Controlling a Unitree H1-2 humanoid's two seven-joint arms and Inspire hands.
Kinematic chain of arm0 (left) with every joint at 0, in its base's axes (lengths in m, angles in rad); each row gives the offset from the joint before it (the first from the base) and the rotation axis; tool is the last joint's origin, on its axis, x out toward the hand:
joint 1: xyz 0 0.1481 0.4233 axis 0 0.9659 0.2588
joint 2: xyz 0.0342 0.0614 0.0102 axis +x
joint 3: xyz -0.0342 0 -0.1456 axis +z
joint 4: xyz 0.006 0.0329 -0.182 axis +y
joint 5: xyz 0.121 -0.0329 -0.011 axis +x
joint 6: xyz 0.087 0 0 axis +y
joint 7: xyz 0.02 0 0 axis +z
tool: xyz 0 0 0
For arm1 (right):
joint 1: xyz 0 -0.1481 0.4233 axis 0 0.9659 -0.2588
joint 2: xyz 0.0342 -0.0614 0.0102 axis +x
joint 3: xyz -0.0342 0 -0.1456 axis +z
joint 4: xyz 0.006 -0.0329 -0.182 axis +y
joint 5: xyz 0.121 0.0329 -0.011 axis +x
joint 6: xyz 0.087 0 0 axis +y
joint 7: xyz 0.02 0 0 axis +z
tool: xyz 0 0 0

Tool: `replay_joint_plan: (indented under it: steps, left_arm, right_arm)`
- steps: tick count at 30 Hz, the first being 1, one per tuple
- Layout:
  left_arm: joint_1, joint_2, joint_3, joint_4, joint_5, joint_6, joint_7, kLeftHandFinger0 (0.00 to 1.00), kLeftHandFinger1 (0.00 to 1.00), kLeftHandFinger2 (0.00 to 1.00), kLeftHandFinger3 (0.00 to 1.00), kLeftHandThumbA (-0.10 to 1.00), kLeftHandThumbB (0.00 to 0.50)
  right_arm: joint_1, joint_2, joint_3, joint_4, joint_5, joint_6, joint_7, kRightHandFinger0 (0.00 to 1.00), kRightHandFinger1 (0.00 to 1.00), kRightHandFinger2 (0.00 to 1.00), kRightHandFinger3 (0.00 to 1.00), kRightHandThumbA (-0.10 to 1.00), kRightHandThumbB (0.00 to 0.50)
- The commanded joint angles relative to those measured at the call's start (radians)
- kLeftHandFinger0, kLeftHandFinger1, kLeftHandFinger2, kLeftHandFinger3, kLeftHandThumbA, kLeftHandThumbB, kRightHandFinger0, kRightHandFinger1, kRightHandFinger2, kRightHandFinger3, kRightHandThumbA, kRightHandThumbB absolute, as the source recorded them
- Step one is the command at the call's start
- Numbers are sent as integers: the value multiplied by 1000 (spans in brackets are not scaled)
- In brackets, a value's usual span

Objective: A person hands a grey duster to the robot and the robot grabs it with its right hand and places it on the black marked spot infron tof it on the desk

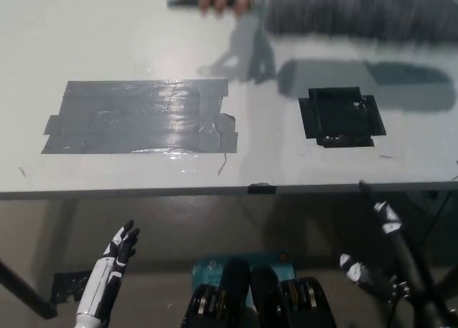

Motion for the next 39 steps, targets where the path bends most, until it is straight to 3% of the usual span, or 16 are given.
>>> replay_joint_plan:
  steps: [1,3,5,10,18,25,29,34,39]
  left_arm:
    - [1,11,1,-28,-4,-38,-12,1000,1000,1000,1000,1000,196]
    - [-2,11,0,-26,9,-39,-6,1000,1000,1000,1000,1000,193]
    - [-2,10,1,-30,11,-33,-3,1000,1000,1000,1000,1000,193]
    - [-9,16,6,-25,0,-45,-9,1000,1000,1000,1000,1000,188]
    - [-23,18,7,-32,3,-27,-9,1000,1000,1000,1000,1000,192]
    - [-33,19,7,-25,0,-34,-10,1000,1000,1000,1000,1000,197]
    - [-37,20,5,-31,-1,-24,-15,1000,1000,1000,1000,1000,194]
    - [-44,23,5,-39,-7,-8,-22,1000,1000,1000,1000,1000,186]
    - [-49,28,4,-46,-9,1,-26,1000,1000,1000,1000,1000,191]
  right_arm:
    - [-73,-2,-30,-230,-221,36,7,1000,1000,1000,1000,759,328]
    - [-139,-6,-45,-297,-281,95,57,1000,1000,1000,1000,805,392]
    - [-210,-12,-55,-324,-341,137,96,1000,1000,1000,1000,816,420]
    - [-366,-31,-63,-319,-413,244,200,1000,1000,1000,1000,738,419]
    - [-611,-71,-28,-27,-476,298,219,1000,1000,1000,1000,806,402]
    - [-782,-98,49,280,-517,332,242,1000,1000,1000,1000,911,477]
    - [-845,-111,90,382,-472,377,358,1000,1000,1000,1000,920,500]
    - [-876,-126,120,420,-387,433,511,1000,1000,1000,1000,832,500]
    - [-869,-158,107,419,-217,423,658,1000,1000,1000,1000,1000,500]
